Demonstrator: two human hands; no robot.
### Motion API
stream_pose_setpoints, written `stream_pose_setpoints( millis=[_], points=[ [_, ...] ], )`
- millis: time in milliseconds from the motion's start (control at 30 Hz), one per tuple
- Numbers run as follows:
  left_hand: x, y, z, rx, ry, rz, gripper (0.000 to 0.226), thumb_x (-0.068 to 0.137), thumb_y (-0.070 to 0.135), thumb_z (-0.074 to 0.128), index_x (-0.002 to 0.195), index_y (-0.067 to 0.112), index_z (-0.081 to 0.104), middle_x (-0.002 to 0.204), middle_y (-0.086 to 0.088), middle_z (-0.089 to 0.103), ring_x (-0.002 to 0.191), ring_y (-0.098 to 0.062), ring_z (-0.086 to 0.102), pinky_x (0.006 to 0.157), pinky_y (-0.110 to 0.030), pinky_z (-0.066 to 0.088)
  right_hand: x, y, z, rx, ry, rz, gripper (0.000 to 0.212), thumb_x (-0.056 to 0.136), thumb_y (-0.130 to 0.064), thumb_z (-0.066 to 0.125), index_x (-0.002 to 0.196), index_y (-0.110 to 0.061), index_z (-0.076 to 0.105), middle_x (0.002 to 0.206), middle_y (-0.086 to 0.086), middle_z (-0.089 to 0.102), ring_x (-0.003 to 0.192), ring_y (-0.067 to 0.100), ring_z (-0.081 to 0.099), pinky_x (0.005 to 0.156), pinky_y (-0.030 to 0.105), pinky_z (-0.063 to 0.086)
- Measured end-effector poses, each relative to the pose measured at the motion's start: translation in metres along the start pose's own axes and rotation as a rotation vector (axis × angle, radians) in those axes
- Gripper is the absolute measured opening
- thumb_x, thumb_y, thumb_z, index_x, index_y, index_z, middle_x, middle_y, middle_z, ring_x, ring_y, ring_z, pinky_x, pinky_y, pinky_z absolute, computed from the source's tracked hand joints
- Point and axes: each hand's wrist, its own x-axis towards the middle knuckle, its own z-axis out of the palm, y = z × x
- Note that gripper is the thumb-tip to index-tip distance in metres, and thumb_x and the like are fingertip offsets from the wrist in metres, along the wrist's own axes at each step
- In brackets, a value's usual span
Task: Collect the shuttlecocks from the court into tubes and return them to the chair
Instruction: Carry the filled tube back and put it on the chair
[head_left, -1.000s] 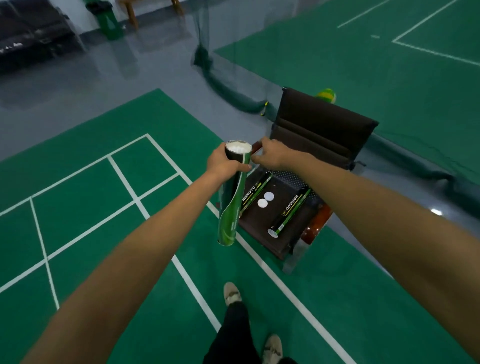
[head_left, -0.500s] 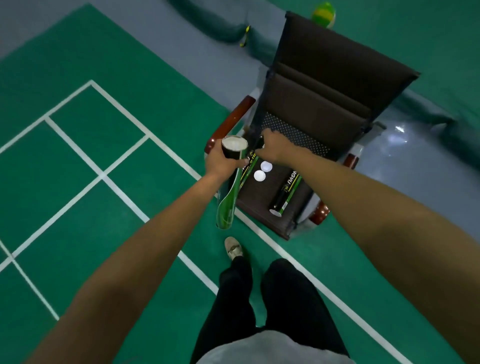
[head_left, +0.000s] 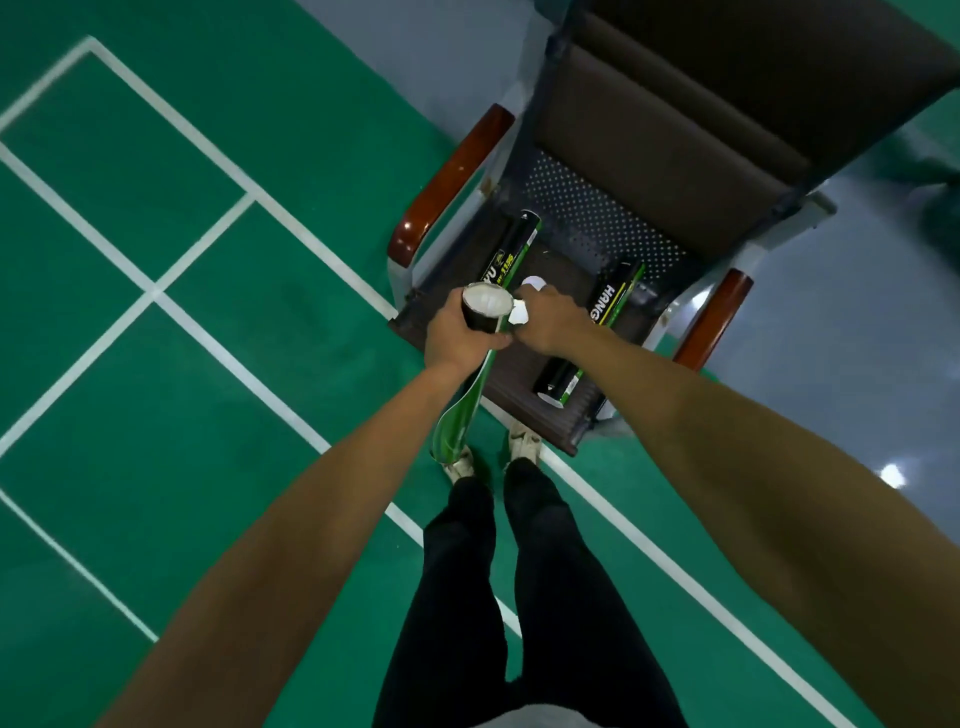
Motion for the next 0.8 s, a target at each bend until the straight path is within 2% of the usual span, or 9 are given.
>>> stream_pose_setpoints(
  millis=[233,433,533,667,800],
  points=[
    [0.035,-0.048,0.038,0.063,0.012,-0.126,0.078,0.065,0.02,0.097,0.132,0.012,0.058,0.123,-0.001,0.067,0.11,-0.017,0.059,0.092,-0.022,0.043,0.073,0.049,0.047,0.028,-0.034,0.036,0.054,0.09,-0.033,0.062,0.14,-0.019,0.046,0.138,0.021,0.046,0.125,0.046,0.049,0.103,0.053,0.043],
    [0.071,-0.09,0.07,0.138,-0.014,-0.198,0.081,0.063,0.022,0.098,0.133,0.018,0.057,0.126,-0.008,0.065,0.114,-0.024,0.062,0.094,-0.026,0.047,0.137,0.079,0.091,0.002,-0.082,0.057,0.058,0.094,-0.031,0.059,0.147,-0.018,0.039,0.14,0.022,0.043,0.129,0.047,0.044,0.105,0.055,0.041],
    [0.086,-0.11,0.083,0.178,-0.01,-0.193,0.08,0.064,0.023,0.098,0.134,0.016,0.057,0.125,-0.008,0.068,0.115,-0.028,0.064,0.093,-0.03,0.05,0.172,0.088,0.114,-0.014,-0.087,0.043,0.062,0.092,-0.032,0.062,0.148,-0.017,0.038,0.142,0.022,0.042,0.131,0.045,0.043,0.106,0.055,0.042],
    [0.101,-0.14,0.099,0.206,0.001,-0.16,0.078,0.069,0.023,0.095,0.137,0.015,0.057,0.125,-0.005,0.07,0.116,-0.025,0.064,0.088,-0.027,0.047,0.216,0.1,0.15,-0.101,-0.045,-0.038,0.069,0.092,-0.029,0.064,0.153,-0.019,0.033,0.152,0.02,0.033,0.131,0.046,0.041,0.107,0.053,0.04],
    [0.11,-0.158,0.111,0.26,-0.006,-0.113,0.08,0.069,0.031,0.094,0.137,0.018,0.055,0.122,-0.002,0.071,0.114,-0.027,0.067,0.093,-0.041,0.057,0.243,0.11,0.174,-0.189,0.021,-0.109,0.077,0.09,-0.023,0.067,0.156,-0.022,0.028,0.161,0.014,0.023,0.134,0.046,0.037,0.107,0.053,0.038]
  ],
)
